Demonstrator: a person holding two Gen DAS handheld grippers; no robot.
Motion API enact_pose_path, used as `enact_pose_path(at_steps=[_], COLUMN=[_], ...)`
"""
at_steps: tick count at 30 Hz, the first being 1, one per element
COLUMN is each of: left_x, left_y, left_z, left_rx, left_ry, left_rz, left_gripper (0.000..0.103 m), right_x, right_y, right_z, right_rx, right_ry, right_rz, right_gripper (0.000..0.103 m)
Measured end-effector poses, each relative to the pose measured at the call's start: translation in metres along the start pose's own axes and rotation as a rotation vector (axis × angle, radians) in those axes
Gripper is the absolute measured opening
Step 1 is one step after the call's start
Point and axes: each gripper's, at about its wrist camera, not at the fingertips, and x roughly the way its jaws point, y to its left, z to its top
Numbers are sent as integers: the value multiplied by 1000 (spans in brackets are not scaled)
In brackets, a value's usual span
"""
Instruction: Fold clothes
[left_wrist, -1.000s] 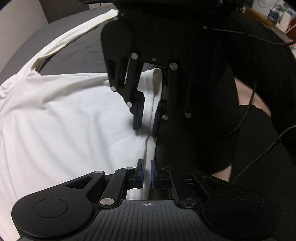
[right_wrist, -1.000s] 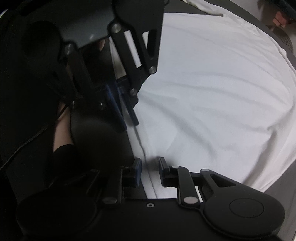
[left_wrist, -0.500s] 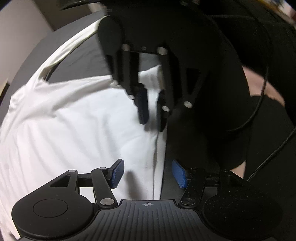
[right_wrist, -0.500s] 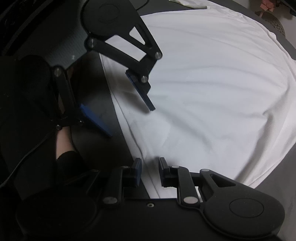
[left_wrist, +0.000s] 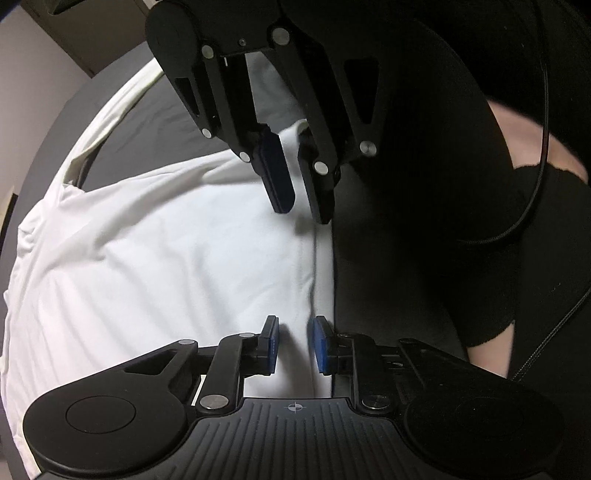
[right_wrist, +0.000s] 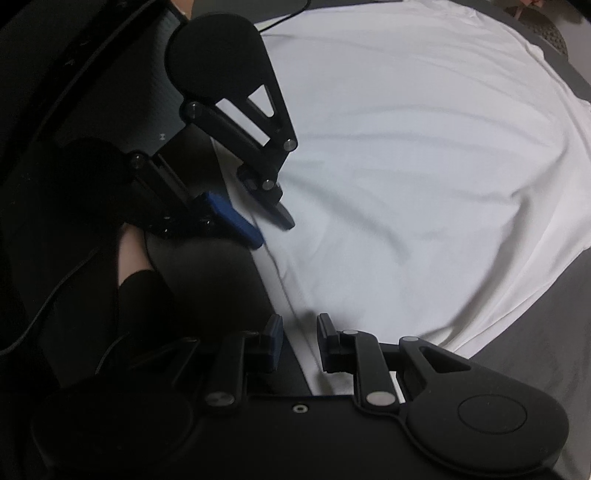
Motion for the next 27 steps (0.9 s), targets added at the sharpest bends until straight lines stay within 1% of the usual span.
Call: enact_pose_path(at_steps=[1,2,3,5,7,9,13,16,17,18,19,21,22,23,27], left_x=[1,3,4,5,1,-5,-15,-20,-21,-18,-16,-11,-14,-26,-16], left_y=[0,2,3,10,18,25,38,39,43,47,51,58,53,42,35], left_z=[0,1,1,1,0,-3,-12,-25,-26,-25,-24,-23,-24,-26,-23], left_rx=[-4,-21,-38,-97,-166,-220,-315,-354,-360,-361,-361,-361,-352,-342,-273], left_ry=[3,10,16,21,2,-27,-67,-88,-91,-92,-94,-97,-97,-94,-69], left_rz=[8,16,24,19,7,-16,-43,-54,-54,-56,-57,-61,-62,-64,-115], left_gripper=[18,7,3,1,0,0,0,0,0,0,0,0,0,0,0], right_x=[2,3,5,7,7,7,11,16,19,22,24,22,21,19,22], right_y=[1,3,4,7,7,7,6,9,11,12,11,3,-1,-6,-11], right_z=[0,1,2,4,6,9,16,21,22,23,24,24,24,24,25], right_rx=[-11,-22,-32,-49,-56,-58,-50,-58,-67,-75,-77,-44,-27,-11,-34], right_ry=[3,7,8,9,-5,-25,-67,-97,-92,-81,-68,-71,-72,-73,16], right_rz=[-5,-9,-16,-22,-27,-39,-67,-90,-105,-122,-137,-123,-115,-108,8], right_gripper=[20,21,23,28,36,39,39,38,37,27,15,5,2,2,2])
